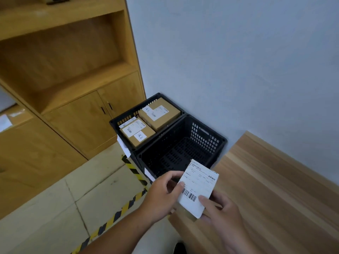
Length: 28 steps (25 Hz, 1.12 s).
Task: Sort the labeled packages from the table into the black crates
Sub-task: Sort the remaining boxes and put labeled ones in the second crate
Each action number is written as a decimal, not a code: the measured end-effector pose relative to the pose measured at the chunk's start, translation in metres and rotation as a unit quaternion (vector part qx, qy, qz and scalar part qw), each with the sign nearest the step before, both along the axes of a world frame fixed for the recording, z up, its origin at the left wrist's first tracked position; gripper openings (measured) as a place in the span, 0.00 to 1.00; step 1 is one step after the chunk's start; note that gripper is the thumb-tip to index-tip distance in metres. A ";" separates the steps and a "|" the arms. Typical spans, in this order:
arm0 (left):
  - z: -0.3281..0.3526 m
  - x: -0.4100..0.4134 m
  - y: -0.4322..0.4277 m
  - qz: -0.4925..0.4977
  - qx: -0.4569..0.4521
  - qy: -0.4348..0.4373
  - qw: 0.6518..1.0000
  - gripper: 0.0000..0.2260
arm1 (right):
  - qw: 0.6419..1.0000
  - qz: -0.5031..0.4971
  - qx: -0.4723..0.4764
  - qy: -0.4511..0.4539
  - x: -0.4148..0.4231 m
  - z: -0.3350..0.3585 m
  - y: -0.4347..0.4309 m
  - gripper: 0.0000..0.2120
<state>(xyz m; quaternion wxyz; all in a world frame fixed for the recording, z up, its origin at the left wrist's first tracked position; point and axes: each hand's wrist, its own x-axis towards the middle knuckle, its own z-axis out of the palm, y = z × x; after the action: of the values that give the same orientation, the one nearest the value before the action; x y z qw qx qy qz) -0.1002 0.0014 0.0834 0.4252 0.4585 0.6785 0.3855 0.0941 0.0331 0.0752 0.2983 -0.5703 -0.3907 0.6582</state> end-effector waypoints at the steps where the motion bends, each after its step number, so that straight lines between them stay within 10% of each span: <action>1: 0.000 -0.010 0.009 -0.003 -0.006 -0.001 1.000 0.11 | 1.000 -0.003 -0.002 -0.002 -0.009 0.000 0.008 0.13; 16: -0.077 -0.213 0.179 -0.210 -0.090 0.038 0.973 0.09 | 0.982 -0.110 -0.090 -0.123 -0.216 -0.062 0.123 0.32; 28: -0.231 -0.240 0.239 -0.229 -0.235 0.060 0.943 0.27 | 0.954 -0.176 -0.173 -0.172 -0.292 -0.226 0.206 0.29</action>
<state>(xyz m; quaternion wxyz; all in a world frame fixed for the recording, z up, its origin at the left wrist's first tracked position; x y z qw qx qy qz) -0.3403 0.2401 -0.1473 0.5558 0.5111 0.6508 0.0789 -0.1981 0.2387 -0.1509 0.2345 -0.7774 -0.2093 0.5449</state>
